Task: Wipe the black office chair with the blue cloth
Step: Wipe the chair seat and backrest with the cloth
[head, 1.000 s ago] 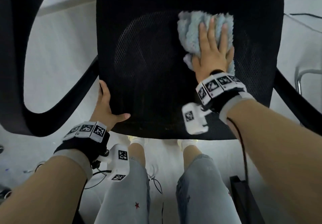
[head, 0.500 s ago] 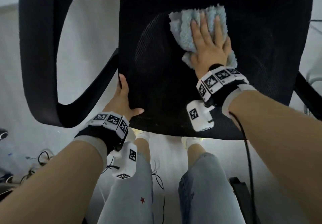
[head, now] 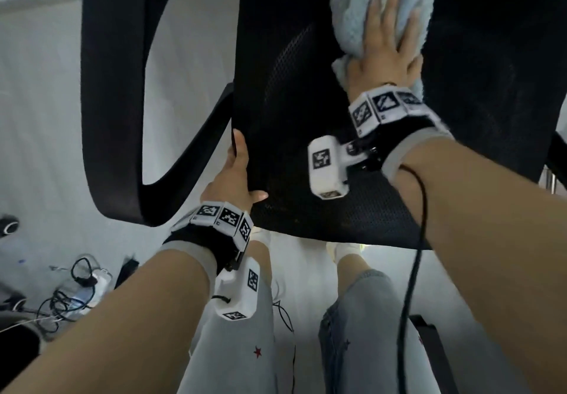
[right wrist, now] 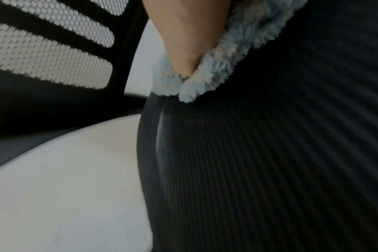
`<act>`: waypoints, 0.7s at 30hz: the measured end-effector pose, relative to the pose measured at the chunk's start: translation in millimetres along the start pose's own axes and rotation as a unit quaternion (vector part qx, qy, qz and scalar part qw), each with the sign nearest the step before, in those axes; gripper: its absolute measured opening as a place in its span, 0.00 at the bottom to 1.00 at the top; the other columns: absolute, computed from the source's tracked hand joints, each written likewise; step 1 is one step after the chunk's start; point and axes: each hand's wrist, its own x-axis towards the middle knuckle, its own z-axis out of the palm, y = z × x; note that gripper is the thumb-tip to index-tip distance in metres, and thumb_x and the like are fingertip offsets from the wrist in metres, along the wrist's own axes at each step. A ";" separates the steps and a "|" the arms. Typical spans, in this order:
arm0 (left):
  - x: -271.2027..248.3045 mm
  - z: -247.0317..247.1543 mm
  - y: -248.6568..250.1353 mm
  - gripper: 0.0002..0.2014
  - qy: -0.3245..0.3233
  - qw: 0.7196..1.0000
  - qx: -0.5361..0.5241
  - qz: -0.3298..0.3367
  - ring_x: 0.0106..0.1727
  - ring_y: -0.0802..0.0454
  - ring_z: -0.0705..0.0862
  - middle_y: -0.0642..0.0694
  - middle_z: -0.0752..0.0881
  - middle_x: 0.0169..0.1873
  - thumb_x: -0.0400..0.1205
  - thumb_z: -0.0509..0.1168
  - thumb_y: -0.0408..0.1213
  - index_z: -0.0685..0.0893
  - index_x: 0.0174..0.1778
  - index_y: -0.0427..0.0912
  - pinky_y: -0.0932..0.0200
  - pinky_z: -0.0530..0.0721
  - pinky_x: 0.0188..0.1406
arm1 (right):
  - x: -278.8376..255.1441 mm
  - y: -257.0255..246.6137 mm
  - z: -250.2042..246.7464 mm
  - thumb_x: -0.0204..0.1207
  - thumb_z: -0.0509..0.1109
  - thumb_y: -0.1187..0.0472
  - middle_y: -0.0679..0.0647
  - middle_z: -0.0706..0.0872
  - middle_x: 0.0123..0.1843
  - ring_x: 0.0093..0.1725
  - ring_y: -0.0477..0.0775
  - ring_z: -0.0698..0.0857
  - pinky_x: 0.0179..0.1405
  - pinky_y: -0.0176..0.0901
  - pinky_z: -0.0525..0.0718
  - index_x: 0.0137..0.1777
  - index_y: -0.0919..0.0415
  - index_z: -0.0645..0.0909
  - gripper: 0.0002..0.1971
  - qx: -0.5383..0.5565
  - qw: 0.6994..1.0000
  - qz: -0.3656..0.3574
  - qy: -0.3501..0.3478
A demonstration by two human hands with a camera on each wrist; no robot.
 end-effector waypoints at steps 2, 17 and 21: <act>-0.6 -1.5 0.1 0.54 -0.001 1.000 -0.003 0.000 0.76 0.42 0.71 0.52 0.48 0.84 0.76 0.69 0.39 0.26 0.77 0.55 0.43 0.74 0.68 | -29.8 -17.8 19.3 0.76 0.64 0.54 0.45 0.41 0.84 0.82 0.59 0.39 0.76 0.65 0.51 0.80 0.45 0.42 0.39 -0.010 0.997 -0.049 -0.055; -2.8 -7.3 -3.7 0.54 -0.017 0.998 -0.051 0.013 0.77 0.44 0.70 0.54 0.47 0.84 0.76 0.69 0.36 0.28 0.77 0.57 0.46 0.73 0.72 | -22.8 -49.4 27.8 0.77 0.62 0.58 0.45 0.44 0.84 0.82 0.60 0.40 0.76 0.68 0.48 0.80 0.46 0.44 0.37 -0.013 0.993 -0.094 -0.074; -5.2 -5.8 -0.9 0.42 -0.011 1.000 -0.019 -0.009 0.68 0.38 0.78 0.46 0.63 0.80 0.75 0.69 0.38 0.50 0.80 0.53 0.45 0.78 0.61 | -66.2 -28.0 47.6 0.72 0.70 0.54 0.45 0.54 0.83 0.82 0.58 0.51 0.74 0.66 0.55 0.79 0.45 0.54 0.38 -0.090 0.880 -0.437 -0.162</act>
